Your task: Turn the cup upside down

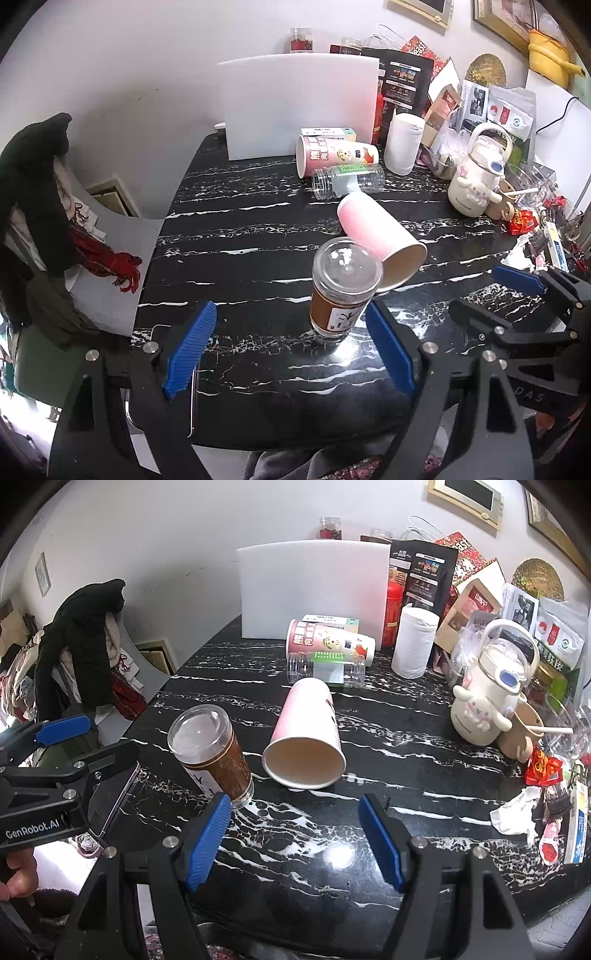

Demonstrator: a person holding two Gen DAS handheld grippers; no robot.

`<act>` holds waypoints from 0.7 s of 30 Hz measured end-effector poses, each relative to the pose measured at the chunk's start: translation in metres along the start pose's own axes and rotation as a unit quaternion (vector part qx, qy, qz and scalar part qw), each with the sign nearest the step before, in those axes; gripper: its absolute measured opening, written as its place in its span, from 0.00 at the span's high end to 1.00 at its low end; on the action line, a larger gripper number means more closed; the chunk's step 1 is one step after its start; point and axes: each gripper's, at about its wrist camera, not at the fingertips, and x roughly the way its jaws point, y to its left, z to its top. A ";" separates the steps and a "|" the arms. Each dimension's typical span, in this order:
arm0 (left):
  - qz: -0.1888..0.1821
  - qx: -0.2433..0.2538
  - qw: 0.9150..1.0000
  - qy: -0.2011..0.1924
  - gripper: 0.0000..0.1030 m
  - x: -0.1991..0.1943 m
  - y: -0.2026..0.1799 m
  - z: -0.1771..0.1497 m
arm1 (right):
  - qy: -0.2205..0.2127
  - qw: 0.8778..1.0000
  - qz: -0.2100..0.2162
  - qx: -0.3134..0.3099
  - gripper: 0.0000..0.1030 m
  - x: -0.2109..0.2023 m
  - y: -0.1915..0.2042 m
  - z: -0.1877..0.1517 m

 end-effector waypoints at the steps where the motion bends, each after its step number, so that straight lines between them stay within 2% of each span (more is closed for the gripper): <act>1: 0.002 0.002 1.000 0.000 0.20 0.000 0.000 0.000 | 0.001 1.000 0.000 0.000 0.30 0.001 0.000 0.000; 21: -0.002 0.000 1.000 0.006 0.20 0.001 0.001 -0.003 | 0.009 1.000 -0.001 -0.005 0.30 0.006 -0.001 -0.001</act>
